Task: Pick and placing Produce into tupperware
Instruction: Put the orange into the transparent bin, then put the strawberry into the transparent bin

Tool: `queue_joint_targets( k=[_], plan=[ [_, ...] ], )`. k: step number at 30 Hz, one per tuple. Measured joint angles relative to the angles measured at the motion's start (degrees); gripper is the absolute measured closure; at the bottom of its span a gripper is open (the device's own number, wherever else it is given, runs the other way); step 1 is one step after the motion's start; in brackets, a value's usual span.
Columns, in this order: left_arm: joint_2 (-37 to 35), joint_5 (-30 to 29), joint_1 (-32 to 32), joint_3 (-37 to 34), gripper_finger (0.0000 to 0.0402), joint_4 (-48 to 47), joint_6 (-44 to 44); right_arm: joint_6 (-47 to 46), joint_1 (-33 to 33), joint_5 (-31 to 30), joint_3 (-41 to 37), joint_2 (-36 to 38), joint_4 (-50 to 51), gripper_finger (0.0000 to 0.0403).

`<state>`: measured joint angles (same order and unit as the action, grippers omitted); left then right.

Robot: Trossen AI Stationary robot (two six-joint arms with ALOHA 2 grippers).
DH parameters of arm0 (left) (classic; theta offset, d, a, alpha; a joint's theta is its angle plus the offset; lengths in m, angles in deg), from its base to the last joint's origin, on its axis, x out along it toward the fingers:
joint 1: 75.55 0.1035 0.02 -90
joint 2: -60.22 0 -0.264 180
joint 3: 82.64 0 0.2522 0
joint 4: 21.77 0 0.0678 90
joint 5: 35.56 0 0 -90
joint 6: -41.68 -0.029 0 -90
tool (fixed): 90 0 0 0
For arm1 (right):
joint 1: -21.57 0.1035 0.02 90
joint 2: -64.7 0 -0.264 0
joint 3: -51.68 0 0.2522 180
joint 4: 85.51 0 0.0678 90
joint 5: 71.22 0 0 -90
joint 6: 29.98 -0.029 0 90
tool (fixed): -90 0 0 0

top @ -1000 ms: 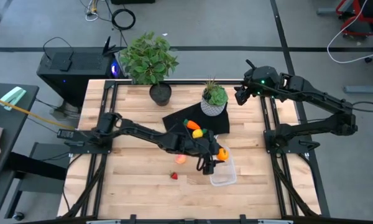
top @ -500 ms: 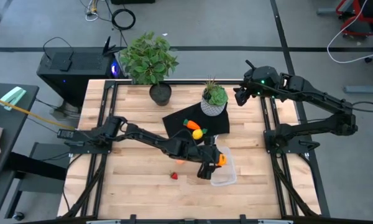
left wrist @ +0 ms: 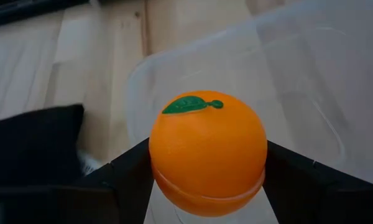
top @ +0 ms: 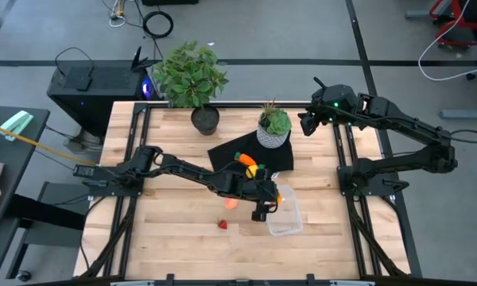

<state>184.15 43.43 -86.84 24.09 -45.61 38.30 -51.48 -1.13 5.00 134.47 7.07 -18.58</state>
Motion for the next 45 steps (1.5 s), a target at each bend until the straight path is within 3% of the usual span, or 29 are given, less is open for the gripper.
queue_joint_targets(
  k=[25, 30, 35, 39, 42, 45],
  plan=[
    [-0.03, 0.11, -0.04, 0.7, 0.0122, 0.22, -1.88, 0.02, 0.0, 0.39, -0.02, 0.0, 0.09, 0.0208],
    [-0.71, -1.7, 0.52, 5.86, 0.0122, -3.99, -3.76, 0.02, 0.0, 0.42, -0.02, 0.0, 1.27, 0.0208],
    [-0.96, -1.13, 2.1, 14.81, 0.0122, -14.91, -1.47, 0.13, -0.01, 0.72, -0.02, 0.02, 3.55, 0.0208],
    [-1.26, 3.16, 3.51, 23.48, 0.0122, -34.29, 5.32, 0.23, 0.0, 0.74, -0.02, 0.02, 6.12, 0.0208],
    [-1.63, 7.08, 4.22, 25.77, 0.0122, -44.77, 9.59, 0.51, 0.0, 0.7, -0.02, 0.02, 7.32, 0.0208],
    [-3.82, 8.9, 4.26, 25.03, 0.0122, -47.51, 14.33, 0.66, 0.0, 0.66, -0.02, 0.04, 7.31, 0.0208]
  ],
)
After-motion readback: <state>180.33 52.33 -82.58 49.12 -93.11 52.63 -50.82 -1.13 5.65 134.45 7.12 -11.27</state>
